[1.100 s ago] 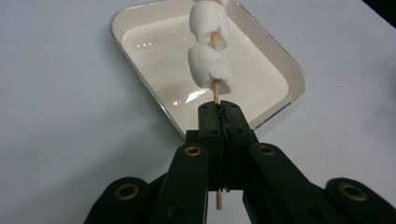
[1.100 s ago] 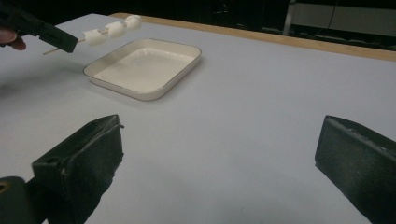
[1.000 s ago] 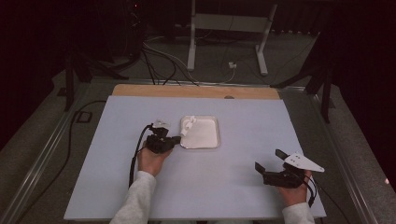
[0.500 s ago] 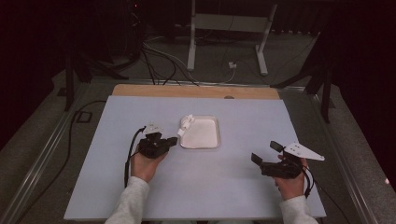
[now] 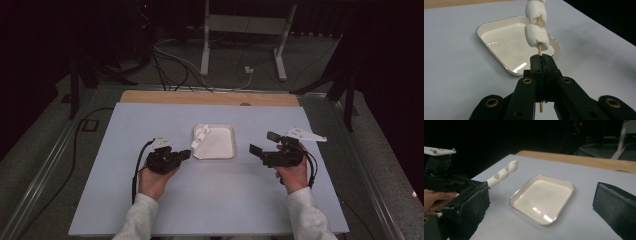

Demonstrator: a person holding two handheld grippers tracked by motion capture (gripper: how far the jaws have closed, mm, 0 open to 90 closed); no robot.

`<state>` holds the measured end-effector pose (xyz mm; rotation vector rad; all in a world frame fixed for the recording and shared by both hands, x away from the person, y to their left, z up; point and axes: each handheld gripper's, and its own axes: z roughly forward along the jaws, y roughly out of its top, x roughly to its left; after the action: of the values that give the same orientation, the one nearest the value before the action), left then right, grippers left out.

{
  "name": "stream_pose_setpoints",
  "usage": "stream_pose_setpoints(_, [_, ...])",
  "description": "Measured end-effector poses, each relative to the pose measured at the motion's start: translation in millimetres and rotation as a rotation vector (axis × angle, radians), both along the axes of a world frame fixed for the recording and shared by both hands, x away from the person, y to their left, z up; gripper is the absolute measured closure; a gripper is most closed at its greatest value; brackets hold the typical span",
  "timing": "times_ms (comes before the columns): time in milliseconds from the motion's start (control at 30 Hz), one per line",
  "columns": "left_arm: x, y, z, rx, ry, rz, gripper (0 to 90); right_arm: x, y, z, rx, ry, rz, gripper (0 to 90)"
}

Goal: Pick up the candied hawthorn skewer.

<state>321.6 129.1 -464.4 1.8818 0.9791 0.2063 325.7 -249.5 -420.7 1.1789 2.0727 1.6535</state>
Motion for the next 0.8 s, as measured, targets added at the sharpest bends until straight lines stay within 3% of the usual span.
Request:
stream_pose_setpoints(100, [-1.8, 1.9, 0.6, -0.010, -0.007, -0.004, 90.0, 8.9, 12.9, 3.0, -0.020, 0.016, 0.021, 0.6])
stream_pose_setpoints(500, [-6.8, 13.9, 4.6, -0.033, -0.044, 0.005, 90.0, 44.5, 64.4, 7.3, -0.024, 0.087, 0.112, 0.6])
stream_pose_setpoints(800, [-9.2, 13.8, 7.5, -0.041, -0.066, -0.008, 90.0, 61.7, 91.5, 8.0, 0.021, 0.140, 0.157, 0.6])
